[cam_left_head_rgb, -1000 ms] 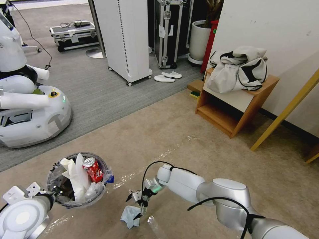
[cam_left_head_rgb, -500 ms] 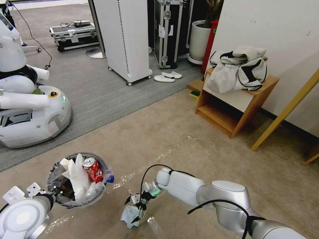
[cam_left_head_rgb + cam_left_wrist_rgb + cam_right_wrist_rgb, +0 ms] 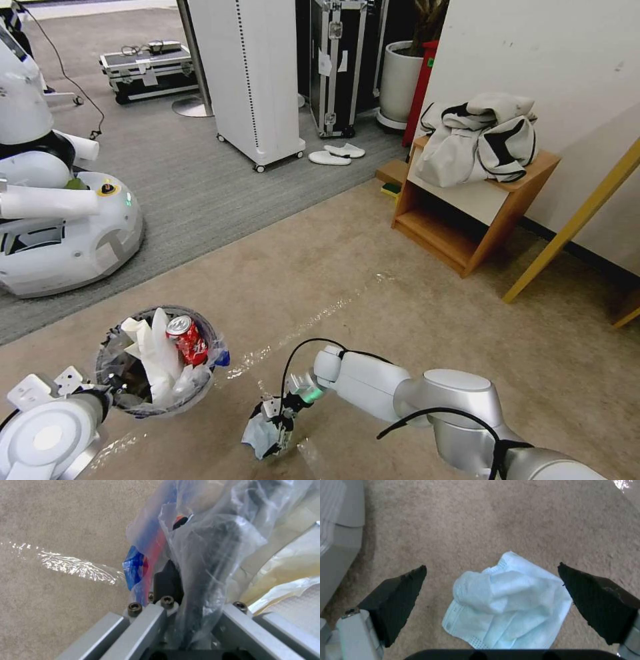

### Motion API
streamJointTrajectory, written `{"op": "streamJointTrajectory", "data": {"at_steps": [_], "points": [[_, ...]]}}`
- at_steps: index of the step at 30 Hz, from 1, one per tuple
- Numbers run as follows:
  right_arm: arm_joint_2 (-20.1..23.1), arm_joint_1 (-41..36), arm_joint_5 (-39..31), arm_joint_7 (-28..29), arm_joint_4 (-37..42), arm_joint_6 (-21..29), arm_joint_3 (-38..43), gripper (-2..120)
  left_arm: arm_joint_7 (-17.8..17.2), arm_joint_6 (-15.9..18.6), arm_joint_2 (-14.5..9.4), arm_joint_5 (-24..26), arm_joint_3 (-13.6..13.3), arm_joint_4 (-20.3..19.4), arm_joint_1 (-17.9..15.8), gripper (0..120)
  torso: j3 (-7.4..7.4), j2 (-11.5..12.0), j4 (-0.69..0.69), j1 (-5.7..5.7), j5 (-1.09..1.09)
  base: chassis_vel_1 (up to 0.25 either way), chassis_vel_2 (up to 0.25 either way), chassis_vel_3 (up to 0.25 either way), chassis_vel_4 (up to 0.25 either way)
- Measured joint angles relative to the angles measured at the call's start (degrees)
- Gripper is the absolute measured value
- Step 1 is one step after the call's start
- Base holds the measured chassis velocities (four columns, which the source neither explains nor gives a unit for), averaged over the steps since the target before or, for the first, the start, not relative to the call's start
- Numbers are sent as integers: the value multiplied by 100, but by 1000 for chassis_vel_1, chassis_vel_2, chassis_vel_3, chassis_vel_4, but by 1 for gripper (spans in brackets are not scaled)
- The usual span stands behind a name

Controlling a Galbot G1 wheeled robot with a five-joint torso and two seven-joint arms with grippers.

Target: Pick up the trash bin and place the garbage on the floor into it.

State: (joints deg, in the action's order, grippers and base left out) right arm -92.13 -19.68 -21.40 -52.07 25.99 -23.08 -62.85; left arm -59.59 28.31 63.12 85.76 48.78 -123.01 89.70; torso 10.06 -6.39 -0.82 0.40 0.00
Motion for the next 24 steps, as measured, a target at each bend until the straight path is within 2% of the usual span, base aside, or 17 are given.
{"op": "streamJointTrajectory", "data": {"at_steps": [24], "points": [[0,-51,4,144,-294,98,28,100,75,3,42,-94,-87,24,-24,0,0,0,0,0,0,0,0,0,0]]}}
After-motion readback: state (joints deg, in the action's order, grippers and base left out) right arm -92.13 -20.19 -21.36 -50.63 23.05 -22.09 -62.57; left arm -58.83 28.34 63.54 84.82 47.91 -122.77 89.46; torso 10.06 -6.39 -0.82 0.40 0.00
